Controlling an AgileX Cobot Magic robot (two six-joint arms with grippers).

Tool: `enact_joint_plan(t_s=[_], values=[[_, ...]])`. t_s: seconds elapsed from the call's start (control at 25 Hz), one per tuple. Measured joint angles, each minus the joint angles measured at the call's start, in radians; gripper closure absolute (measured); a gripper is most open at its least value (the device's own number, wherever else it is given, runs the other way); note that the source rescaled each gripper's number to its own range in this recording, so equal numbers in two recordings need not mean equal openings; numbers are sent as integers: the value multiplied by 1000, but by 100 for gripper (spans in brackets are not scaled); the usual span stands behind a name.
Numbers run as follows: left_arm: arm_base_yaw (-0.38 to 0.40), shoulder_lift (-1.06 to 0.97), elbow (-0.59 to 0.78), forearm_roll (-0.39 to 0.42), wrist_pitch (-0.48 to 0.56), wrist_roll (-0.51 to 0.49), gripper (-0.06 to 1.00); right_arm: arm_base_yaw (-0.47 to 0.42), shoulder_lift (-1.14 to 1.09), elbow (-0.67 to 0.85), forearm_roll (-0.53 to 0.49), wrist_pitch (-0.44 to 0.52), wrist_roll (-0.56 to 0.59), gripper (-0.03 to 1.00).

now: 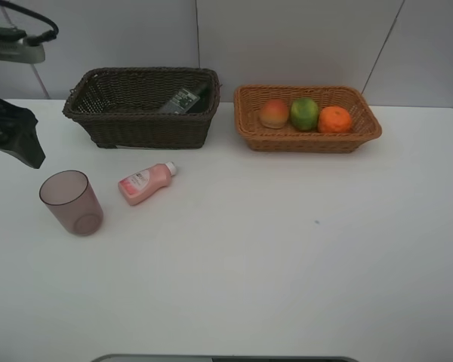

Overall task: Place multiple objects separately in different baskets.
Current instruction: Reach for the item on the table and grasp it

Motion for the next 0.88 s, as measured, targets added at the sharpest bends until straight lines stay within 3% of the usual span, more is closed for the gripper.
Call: enact_joint_plan(t_s=[0.24, 0.6, 0.88], values=[[0, 102, 0, 0, -50, 29, -6, 0, 0, 0, 0, 0, 0, -3], [0, 196, 58, -29, -219, 65, -6, 0, 0, 0, 0, 0, 0, -3], [0, 261, 62, -55, -248, 89, -6, 0, 0, 0, 0, 0, 0, -3]])
